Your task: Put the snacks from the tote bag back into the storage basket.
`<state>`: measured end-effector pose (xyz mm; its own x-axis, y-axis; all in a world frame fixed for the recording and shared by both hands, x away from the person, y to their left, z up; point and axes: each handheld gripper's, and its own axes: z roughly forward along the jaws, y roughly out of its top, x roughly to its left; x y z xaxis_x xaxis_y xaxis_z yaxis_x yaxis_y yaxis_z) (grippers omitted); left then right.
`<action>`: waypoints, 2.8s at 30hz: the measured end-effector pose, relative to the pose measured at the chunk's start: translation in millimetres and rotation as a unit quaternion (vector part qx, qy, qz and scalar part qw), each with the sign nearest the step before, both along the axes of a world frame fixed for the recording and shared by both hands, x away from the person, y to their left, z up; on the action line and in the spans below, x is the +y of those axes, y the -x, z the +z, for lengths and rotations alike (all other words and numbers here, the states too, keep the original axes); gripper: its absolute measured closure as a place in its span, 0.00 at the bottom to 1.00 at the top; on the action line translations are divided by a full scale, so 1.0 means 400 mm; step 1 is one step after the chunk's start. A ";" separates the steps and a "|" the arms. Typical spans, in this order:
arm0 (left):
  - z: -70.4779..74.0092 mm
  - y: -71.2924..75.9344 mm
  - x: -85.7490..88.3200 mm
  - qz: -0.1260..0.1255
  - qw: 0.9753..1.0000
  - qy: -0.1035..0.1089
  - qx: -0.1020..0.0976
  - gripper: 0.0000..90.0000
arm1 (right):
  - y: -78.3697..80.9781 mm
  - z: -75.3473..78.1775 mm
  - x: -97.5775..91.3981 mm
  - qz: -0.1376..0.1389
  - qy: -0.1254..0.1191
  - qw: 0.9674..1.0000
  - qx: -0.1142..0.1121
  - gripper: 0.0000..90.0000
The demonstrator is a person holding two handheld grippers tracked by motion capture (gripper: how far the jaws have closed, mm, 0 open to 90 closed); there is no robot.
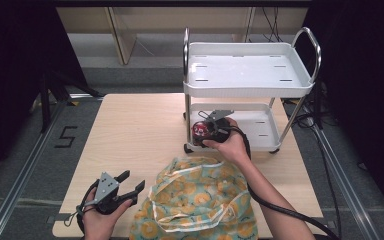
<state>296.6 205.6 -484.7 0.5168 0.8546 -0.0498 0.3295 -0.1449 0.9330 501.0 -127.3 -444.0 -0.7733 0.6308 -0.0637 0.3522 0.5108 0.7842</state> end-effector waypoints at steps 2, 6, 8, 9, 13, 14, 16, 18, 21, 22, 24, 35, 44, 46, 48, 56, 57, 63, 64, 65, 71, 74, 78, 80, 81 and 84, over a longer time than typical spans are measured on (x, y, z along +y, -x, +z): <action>0.001 -0.001 0.002 -0.003 1.000 -0.007 -0.004 0.38 | 0.001 0.002 0.001 -0.004 0.001 1.000 0.000 0.29; 0.001 0.000 0.002 -0.003 1.000 -0.007 -0.003 0.38 | 0.003 0.005 0.001 -0.008 0.001 1.000 0.000 0.28; 0.001 0.000 0.001 -0.003 1.000 -0.007 -0.004 0.38 | 0.004 0.011 0.001 -0.004 0.002 1.000 -0.013 0.28; 0.001 0.000 0.001 -0.002 1.000 -0.007 -0.004 0.38 | 0.007 0.015 0.002 -0.005 0.001 1.000 -0.010 0.27; 0.002 0.000 -0.001 -0.001 1.000 -0.006 -0.003 0.38 | 0.018 0.037 0.003 0.003 -0.005 1.000 -0.020 0.25; 0.002 0.000 -0.001 -0.001 1.000 -0.006 -0.003 0.38 | 0.022 0.040 0.004 -0.009 -0.001 1.000 -0.025 0.25; 0.002 0.001 -0.001 -0.001 1.000 -0.006 -0.004 0.38 | 0.028 0.048 0.003 -0.009 -0.001 1.000 -0.027 0.24; 0.002 0.000 -0.001 -0.001 1.000 -0.004 -0.004 0.38 | 0.034 0.053 0.003 -0.009 0.000 1.000 -0.030 0.24; 0.002 0.001 -0.001 -0.001 1.000 -0.004 -0.005 0.38 | 0.041 0.061 -0.004 -0.020 0.002 0.999 -0.031 0.24; 0.002 0.000 -0.002 -0.002 1.000 -0.003 -0.007 0.38 | 0.043 0.062 -0.006 -0.022 0.001 0.999 -0.032 0.24; 0.002 0.000 -0.002 -0.002 1.000 -0.002 -0.007 0.38 | 0.046 0.063 -0.010 -0.022 -0.004 0.999 -0.035 0.24; 0.002 0.001 -0.002 -0.003 1.000 -0.003 -0.008 0.38 | 0.080 0.071 -0.037 -0.036 -0.006 0.999 -0.037 0.25; 0.004 0.003 -0.002 0.002 1.000 -0.007 -0.005 0.38 | 0.115 0.080 -0.065 -0.033 -0.022 0.999 -0.031 0.26; 0.004 0.002 -0.001 0.001 1.000 -0.007 -0.007 0.38 | 0.123 0.081 -0.072 -0.036 -0.021 0.999 -0.033 0.26; 0.003 0.003 -0.001 0.001 1.000 -0.007 -0.006 0.38 | 0.136 0.084 -0.078 -0.044 -0.029 0.998 -0.031 0.26; 0.002 0.002 -0.002 0.000 1.000 -0.004 -0.009 0.38 | 0.176 0.088 -0.107 -0.032 -0.037 0.998 -0.039 0.27; 0.002 0.002 -0.002 0.000 1.000 -0.004 -0.009 0.38 | 0.182 0.090 -0.111 -0.032 -0.035 0.998 -0.037 0.27; 0.003 0.003 -0.001 0.003 1.000 -0.007 -0.006 0.38 | 0.203 0.085 -0.126 -0.026 -0.044 0.998 -0.035 0.27; 0.003 0.004 -0.001 0.003 1.000 -0.009 -0.007 0.38 | 0.213 0.084 -0.133 -0.027 -0.047 0.998 -0.037 0.27; 0.003 0.004 -0.001 0.003 1.000 -0.009 -0.007 0.38 | 0.218 0.083 -0.135 -0.032 -0.049 0.998 -0.038 0.27; 0.003 0.004 0.000 0.004 1.000 -0.009 -0.007 0.38 | 0.246 0.069 -0.149 -0.032 -0.057 0.997 -0.028 0.27; 0.000 0.002 -0.002 0.001 1.000 -0.004 -0.010 0.38 | 0.255 0.058 -0.161 -0.027 -0.057 0.997 -0.037 0.27; 0.001 0.003 -0.002 0.002 1.000 -0.005 -0.010 0.38 | 0.269 0.047 -0.174 -0.028 -0.062 0.997 -0.040 0.27; 0.001 0.003 -0.001 0.002 1.000 -0.005 -0.010 0.38 | 0.278 0.044 -0.181 -0.030 -0.065 0.997 -0.032 0.27; 0.001 0.004 -0.002 0.003 1.000 -0.006 -0.009 0.38 | 0.283 0.042 -0.183 -0.032 -0.065 0.997 -0.033 0.27; 0.002 0.004 -0.001 0.005 1.000 -0.009 -0.008 0.38 | 0.298 0.031 -0.195 -0.033 -0.071 0.996 -0.031 0.28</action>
